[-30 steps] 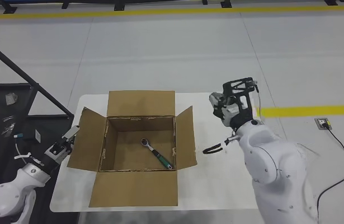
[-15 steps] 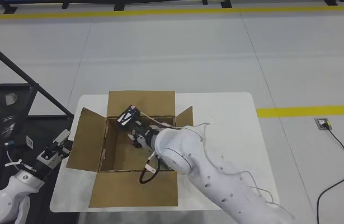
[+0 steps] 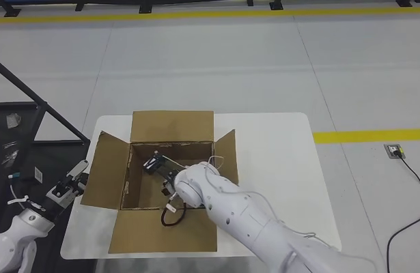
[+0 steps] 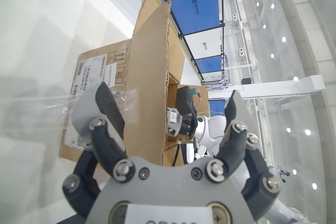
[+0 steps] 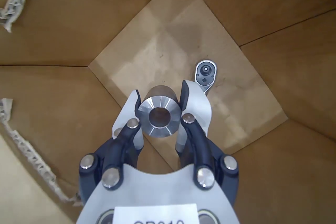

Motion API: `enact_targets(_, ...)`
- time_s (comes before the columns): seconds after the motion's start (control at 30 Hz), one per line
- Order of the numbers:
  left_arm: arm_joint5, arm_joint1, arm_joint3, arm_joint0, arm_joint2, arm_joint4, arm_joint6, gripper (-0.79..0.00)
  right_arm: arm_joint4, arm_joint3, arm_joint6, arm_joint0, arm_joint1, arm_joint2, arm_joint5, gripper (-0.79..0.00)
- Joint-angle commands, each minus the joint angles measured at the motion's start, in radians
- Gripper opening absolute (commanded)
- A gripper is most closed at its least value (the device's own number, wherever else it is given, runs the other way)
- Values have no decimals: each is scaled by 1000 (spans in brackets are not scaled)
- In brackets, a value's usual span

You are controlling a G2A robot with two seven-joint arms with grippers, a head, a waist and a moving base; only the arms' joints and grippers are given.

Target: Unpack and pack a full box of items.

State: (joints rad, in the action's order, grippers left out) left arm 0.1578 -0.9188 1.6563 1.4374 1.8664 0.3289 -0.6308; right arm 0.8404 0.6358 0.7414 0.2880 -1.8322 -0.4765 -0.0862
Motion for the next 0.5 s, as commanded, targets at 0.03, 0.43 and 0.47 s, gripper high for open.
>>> enact_targets(0.03, -1, 0, -4, 1, 2, 0, -6, 0, -11, -92, -37, -12, -32, 9, -5, -785)
enact_targets(0.43, 4, -1, -6, 5, 15, 0, -20, 0, 6, -292, -80, -43, -126, 36, -4, -616)
enact_targets(0.47, 5, -2, -7, 7, 17, 1, -21, 0, 4, -303, -82, -45, -132, 36, -8, -551)
